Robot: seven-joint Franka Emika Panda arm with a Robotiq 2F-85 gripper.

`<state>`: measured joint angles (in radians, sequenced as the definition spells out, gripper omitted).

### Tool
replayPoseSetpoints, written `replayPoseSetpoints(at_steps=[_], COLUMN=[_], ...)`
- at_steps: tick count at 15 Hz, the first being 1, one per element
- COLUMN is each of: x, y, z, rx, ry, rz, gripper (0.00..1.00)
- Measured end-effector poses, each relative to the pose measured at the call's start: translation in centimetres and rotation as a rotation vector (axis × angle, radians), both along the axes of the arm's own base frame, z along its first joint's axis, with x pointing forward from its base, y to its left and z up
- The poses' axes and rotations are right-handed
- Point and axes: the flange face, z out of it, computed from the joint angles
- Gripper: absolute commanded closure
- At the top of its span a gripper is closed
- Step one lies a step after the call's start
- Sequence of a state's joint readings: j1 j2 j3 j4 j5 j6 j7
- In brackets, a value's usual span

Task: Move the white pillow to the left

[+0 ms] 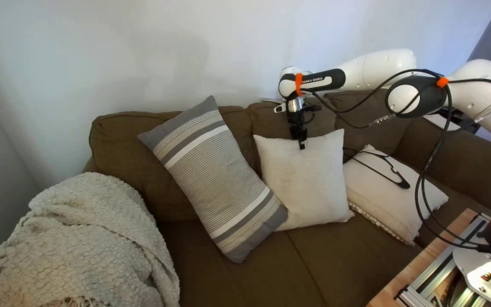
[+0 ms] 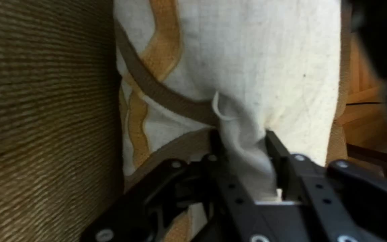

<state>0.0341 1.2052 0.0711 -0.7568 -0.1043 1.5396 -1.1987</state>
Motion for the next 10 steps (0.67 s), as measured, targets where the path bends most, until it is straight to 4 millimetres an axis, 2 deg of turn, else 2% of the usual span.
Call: replayPoseSetpoints(at_steps=[5, 10], x=[1.9, 1.9], y=[-1.5, -1.3], z=[4.4, 4.4], rx=[0.005, 0.006], ry=[-0.127, -0.127], rz=[-0.025, -0.021], gripper=[0.99, 1.0])
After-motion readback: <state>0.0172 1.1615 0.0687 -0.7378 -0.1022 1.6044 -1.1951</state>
